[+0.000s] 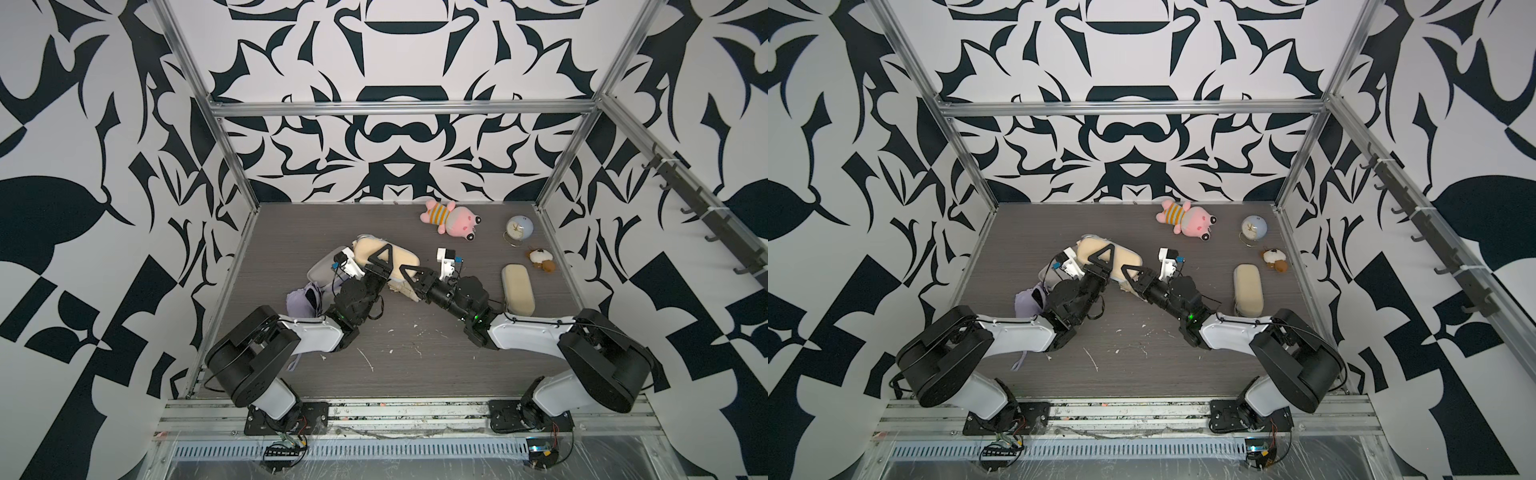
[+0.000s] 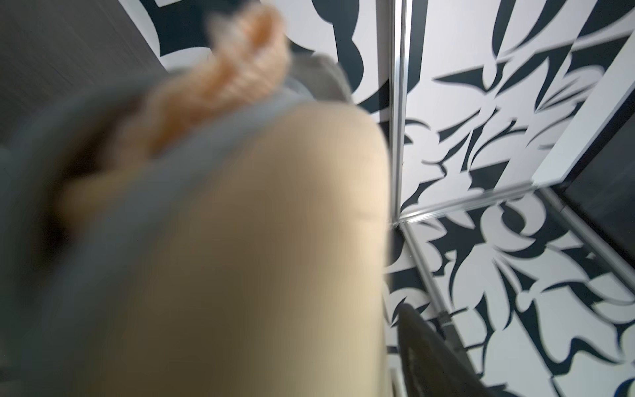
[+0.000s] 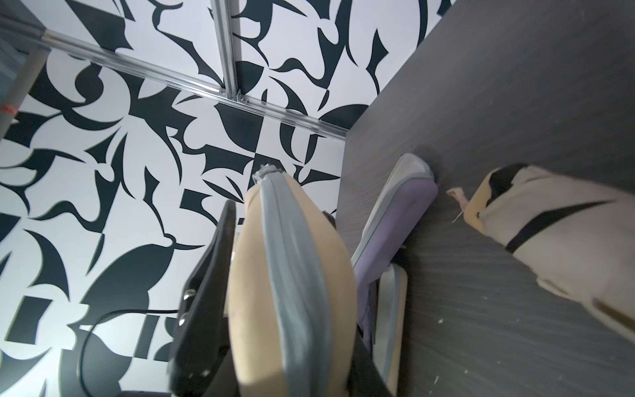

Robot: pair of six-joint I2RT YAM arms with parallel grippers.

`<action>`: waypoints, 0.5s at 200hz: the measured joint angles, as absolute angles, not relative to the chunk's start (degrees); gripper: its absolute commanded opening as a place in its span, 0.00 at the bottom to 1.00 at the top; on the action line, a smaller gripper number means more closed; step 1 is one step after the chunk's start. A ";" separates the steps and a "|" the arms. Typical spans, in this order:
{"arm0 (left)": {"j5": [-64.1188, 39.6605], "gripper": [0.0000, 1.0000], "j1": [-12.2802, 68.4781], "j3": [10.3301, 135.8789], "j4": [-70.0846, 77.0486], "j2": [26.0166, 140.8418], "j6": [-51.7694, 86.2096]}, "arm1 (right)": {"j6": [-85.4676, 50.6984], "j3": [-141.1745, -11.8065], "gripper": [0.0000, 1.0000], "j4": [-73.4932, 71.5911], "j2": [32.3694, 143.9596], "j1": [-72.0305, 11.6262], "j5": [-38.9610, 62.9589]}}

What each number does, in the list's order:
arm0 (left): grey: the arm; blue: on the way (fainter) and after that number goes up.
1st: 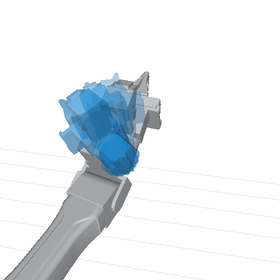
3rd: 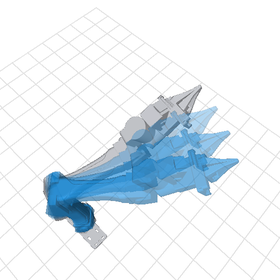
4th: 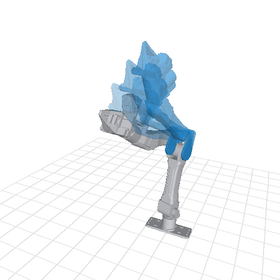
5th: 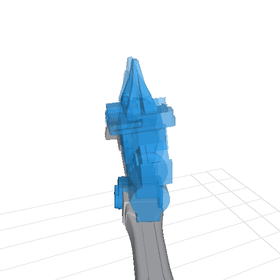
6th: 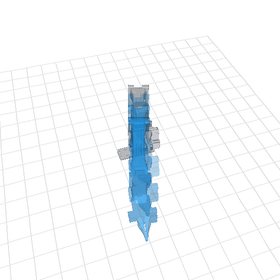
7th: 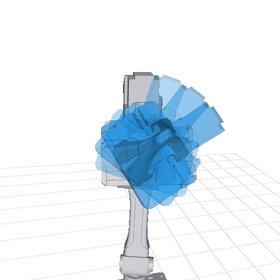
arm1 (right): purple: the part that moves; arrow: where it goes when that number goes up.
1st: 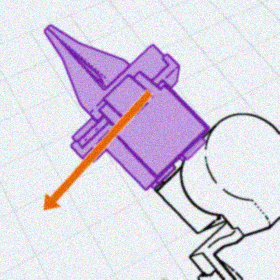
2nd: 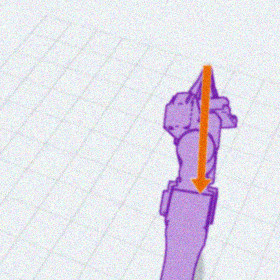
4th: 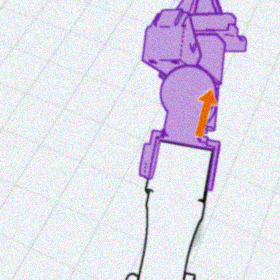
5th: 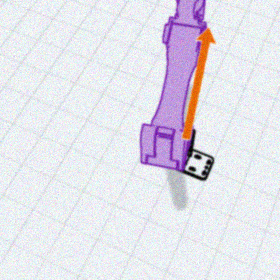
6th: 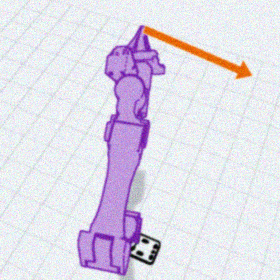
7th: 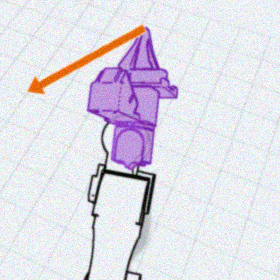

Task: Put umbrellas into zippered umbrella sleeves
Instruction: Adjust the umbrella sleeve.

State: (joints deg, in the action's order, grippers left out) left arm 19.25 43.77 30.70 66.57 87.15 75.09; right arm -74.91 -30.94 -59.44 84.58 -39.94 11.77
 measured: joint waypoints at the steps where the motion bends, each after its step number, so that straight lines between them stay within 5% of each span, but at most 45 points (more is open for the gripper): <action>1: 19.05 0.78 43.68 30.68 66.35 86.96 74.91 | -74.81 -30.89 0.12 -59.40 84.53 -39.86 11.81; 65: -16.51 0.89 19.81 30.44 40.23 69.04 66.98 | -72.79 -31.27 0.00 -43.07 73.47 -26.11 29.45; 100: -30.59 0.91 17.23 30.63 28.10 68.71 62.63 | -70.28 -33.69 0.00 -33.58 72.23 -24.73 37.10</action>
